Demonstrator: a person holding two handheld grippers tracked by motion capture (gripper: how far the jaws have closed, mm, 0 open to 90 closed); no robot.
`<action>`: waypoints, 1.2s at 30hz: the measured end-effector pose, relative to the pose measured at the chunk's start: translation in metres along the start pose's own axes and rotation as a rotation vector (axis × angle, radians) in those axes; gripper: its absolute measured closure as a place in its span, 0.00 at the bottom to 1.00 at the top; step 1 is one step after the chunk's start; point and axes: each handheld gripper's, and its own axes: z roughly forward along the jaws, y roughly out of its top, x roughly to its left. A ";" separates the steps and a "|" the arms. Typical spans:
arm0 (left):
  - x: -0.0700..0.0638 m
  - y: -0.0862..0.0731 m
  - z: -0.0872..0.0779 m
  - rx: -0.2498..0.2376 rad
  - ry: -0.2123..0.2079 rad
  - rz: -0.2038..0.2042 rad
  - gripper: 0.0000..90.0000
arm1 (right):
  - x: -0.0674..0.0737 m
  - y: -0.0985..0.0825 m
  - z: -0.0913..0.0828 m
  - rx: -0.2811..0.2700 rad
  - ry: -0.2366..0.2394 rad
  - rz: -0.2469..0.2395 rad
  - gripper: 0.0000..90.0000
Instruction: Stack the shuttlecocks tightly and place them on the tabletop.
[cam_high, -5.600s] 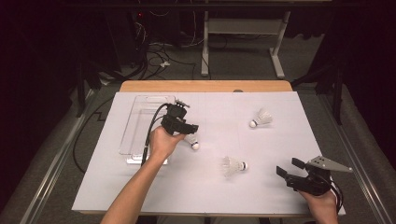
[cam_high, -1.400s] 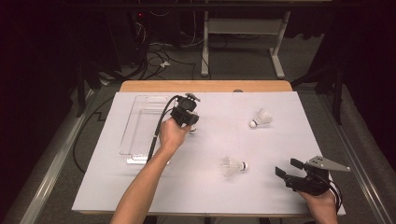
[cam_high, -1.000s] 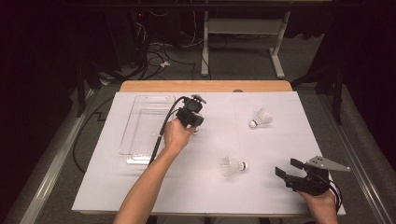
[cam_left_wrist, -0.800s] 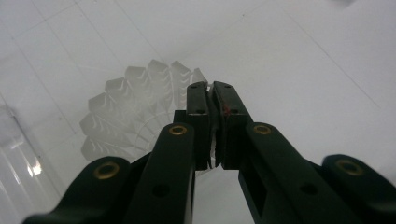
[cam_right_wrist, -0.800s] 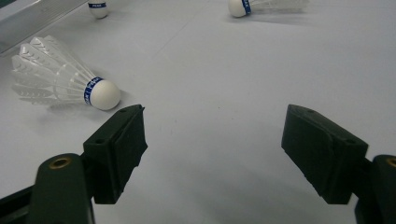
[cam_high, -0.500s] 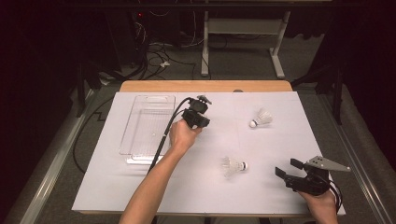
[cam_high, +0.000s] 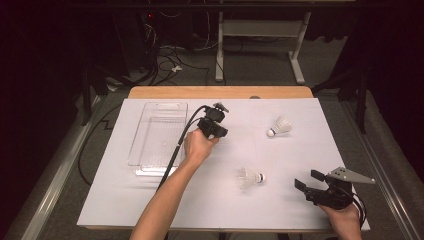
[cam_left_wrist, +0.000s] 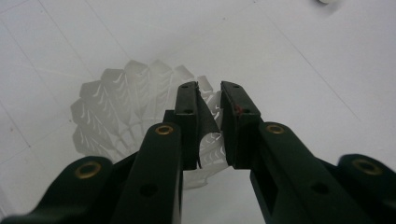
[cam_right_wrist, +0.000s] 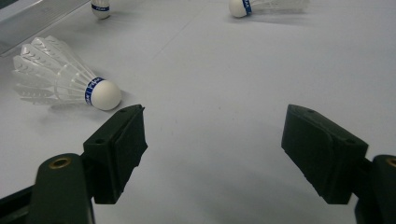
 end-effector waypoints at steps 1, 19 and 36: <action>0.000 0.000 0.000 0.000 0.000 -0.001 0.87 | 0.000 0.000 0.000 0.000 0.000 0.000 0.25; -0.009 0.007 0.009 0.042 0.016 0.041 0.95 | 0.001 0.000 0.001 0.006 0.007 0.002 0.25; -0.019 0.010 0.023 0.062 0.037 0.064 0.99 | 0.002 0.000 0.001 0.008 0.011 -0.001 0.25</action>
